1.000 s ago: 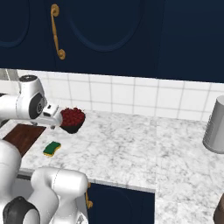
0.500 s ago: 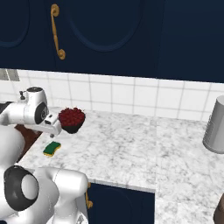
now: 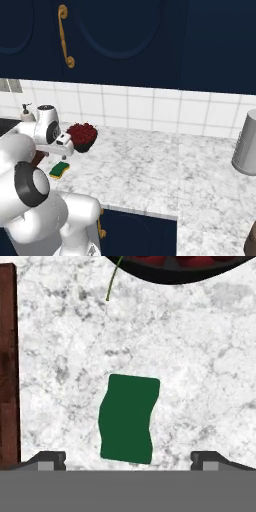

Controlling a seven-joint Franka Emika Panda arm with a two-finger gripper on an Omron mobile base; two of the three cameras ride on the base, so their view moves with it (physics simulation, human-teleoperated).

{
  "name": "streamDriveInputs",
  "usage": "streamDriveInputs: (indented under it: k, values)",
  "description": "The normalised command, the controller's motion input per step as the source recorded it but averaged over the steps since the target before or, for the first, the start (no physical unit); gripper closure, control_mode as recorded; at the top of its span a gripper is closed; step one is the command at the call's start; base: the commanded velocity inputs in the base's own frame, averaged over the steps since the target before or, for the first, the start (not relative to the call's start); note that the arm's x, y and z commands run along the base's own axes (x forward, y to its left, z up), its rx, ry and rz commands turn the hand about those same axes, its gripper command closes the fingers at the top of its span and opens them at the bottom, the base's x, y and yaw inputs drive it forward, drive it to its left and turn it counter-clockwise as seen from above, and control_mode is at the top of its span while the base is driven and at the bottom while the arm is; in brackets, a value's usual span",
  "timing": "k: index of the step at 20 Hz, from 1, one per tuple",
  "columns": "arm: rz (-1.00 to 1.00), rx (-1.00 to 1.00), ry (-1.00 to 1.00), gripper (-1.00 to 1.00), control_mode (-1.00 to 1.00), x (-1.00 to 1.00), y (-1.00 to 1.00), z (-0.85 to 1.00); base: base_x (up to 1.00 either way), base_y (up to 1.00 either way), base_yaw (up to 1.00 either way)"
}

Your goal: Pick up the sponge from the counter and clean the cutting board by briefly scrubbing or pressing down on the cutting board. Once finished, release the sponge.

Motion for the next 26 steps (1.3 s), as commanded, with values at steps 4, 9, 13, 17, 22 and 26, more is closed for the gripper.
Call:
streamDriveInputs:
  k: [4,9,13,17,22,26]
  values:
    - [0.0,-0.06,0.0,-1.0,-1.0,0.0,0.09,-0.38,0.0,0.0,0.0]
    - [0.0,-0.03,0.0,-1.0,-1.0,0.0,0.02,-0.38,0.0,0.0,0.0]
    - [0.0,0.0,-0.01,-1.0,-1.0,0.0,0.0,-0.31,0.0,0.0,0.0]
    - [0.0,0.0,-0.02,-1.0,-1.0,0.0,0.0,-0.3,0.0,0.0,0.0]
    - [0.0,0.0,0.0,-1.0,-1.0,0.0,0.0,-0.2,0.0,0.0,0.0]
    - [0.0,0.0,0.0,-1.0,-1.0,0.0,0.0,-0.04,0.0,0.0,0.0]
